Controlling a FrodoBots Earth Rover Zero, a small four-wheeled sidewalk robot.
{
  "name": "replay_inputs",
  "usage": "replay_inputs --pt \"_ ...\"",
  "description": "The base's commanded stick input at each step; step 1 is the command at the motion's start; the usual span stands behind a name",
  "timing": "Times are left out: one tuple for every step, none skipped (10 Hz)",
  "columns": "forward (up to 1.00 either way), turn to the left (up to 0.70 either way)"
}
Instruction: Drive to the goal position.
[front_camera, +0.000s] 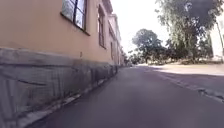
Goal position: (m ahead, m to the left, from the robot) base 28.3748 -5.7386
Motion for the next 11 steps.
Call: replay_inputs --pt "0.60 -0.15" --pt "0.60 -0.15" --pt "0.60 -0.15" --pt "0.60 -0.15" --pt "0.60 -0.15" --pt "0.60 -0.15" --pt "0.60 -0.15" --pt "0.60 -0.15" --pt "0.60 -0.15" --pt "0.60 -0.15" --pt "0.60 -0.15"
